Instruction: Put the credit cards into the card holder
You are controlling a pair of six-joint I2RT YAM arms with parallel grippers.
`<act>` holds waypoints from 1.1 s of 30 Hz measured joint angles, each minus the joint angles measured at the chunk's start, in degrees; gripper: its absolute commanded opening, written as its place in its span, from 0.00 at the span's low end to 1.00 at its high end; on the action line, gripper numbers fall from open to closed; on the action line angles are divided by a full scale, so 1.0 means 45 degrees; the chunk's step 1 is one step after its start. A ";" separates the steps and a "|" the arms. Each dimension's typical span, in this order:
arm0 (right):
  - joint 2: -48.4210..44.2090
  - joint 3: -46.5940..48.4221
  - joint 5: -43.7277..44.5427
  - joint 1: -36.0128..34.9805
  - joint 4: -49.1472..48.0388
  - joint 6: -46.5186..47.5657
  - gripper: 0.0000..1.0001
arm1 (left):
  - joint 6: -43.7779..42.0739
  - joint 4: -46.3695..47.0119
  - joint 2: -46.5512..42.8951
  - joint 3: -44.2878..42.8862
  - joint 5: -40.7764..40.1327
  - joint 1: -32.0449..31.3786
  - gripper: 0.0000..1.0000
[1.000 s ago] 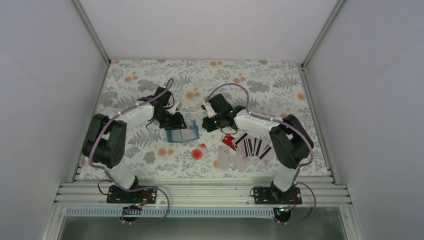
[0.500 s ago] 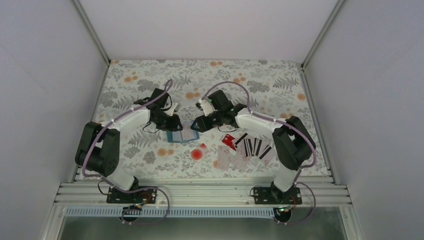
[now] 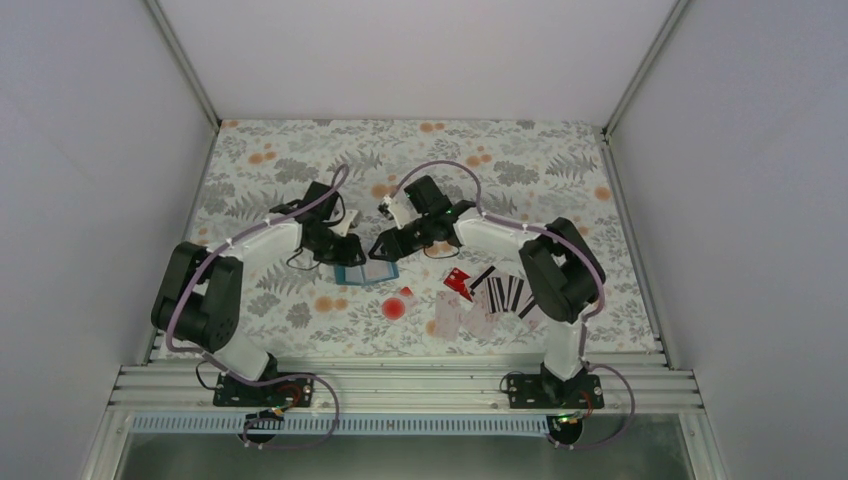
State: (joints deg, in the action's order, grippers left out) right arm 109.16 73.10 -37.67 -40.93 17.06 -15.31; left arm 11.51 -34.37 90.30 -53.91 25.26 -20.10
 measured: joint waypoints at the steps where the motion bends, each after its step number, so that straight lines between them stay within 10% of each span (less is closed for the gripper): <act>1: 0.0146 0.0068 -0.0049 -0.0015 0.0053 0.0000 0.47 | -0.0034 0.0015 0.0083 0.0049 -0.0063 0.0000 0.27; 33: 0.2293 0.1243 0.0889 0.0117 0.1064 -0.0058 0.48 | -0.0228 0.0967 0.1020 0.0967 -0.0233 0.0015 0.26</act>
State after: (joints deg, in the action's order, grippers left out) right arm 119.48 78.70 -33.67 -40.40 21.85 -15.57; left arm 10.48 -30.02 94.89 -49.56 24.21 -20.03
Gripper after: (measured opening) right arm 0.478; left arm 0.260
